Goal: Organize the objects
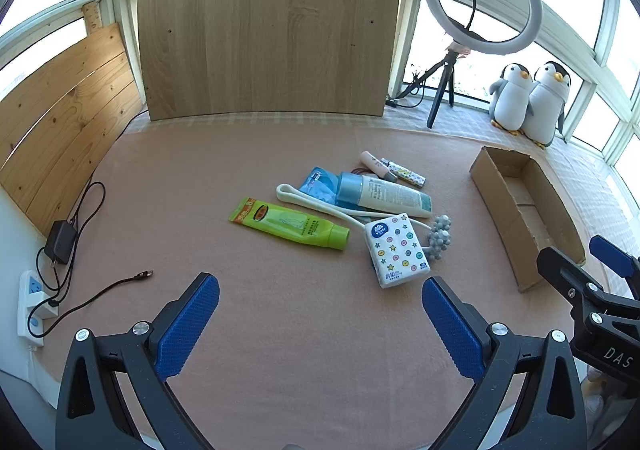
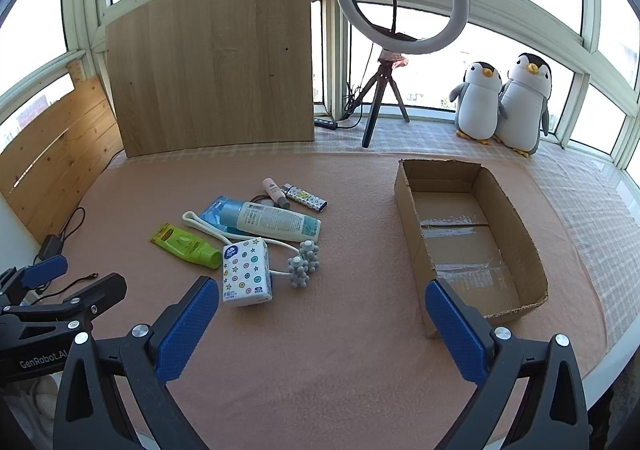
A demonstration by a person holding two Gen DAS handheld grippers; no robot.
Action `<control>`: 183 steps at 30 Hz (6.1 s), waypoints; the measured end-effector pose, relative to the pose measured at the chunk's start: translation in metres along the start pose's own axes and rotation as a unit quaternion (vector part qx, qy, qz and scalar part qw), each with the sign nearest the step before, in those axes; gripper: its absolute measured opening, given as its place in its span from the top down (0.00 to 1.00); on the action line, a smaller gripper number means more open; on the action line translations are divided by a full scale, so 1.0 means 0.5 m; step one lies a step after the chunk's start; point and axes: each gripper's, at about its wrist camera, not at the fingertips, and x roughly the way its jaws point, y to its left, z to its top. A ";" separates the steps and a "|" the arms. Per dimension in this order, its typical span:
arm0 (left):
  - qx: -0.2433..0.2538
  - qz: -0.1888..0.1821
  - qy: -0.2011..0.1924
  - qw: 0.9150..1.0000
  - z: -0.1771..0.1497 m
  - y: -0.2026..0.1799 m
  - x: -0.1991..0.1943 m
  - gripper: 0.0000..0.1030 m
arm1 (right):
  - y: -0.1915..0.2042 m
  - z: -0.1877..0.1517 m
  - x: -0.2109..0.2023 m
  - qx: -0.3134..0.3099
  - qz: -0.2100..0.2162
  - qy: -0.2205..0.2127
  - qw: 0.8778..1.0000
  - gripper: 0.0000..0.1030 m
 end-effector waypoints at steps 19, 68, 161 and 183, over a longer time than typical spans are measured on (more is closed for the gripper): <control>-0.001 -0.002 0.002 1.000 0.002 0.001 0.002 0.00 | 0.003 -0.001 0.004 0.001 0.002 0.005 1.000 0.01; -0.004 -0.017 0.017 1.000 0.022 0.012 0.062 0.00 | -0.011 0.004 0.047 0.010 0.011 0.029 0.999 0.01; 0.008 -0.230 0.184 0.955 -0.082 -0.050 0.301 0.38 | -0.028 -0.055 0.201 0.067 0.134 0.172 0.974 0.01; -0.005 -0.221 0.178 0.959 -0.095 -0.041 0.299 0.60 | 0.037 -0.070 0.325 0.033 0.216 0.277 0.936 0.56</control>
